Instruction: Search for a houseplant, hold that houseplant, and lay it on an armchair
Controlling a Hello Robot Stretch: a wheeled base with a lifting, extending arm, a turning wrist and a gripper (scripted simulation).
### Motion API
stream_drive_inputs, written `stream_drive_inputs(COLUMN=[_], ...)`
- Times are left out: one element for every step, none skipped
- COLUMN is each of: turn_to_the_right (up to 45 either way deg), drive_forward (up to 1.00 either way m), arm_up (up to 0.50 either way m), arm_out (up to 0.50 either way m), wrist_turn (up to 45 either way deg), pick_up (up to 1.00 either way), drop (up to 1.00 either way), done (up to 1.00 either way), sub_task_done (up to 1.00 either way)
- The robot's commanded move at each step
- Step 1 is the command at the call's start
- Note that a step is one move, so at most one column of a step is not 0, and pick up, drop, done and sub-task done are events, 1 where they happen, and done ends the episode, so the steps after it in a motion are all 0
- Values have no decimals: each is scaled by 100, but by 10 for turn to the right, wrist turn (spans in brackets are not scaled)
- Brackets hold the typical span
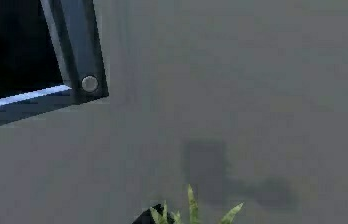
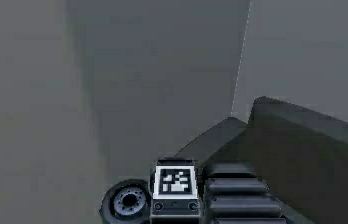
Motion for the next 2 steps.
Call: stream_drive_inputs(turn_to_the_right=[360,0], drive_forward=[0,0], arm_up=[0,0], arm_out=[0,34], wrist_turn=[0,0], pick_up=[0,0], drop=[0,0], done=[0,0], sub_task_done=[0,0])
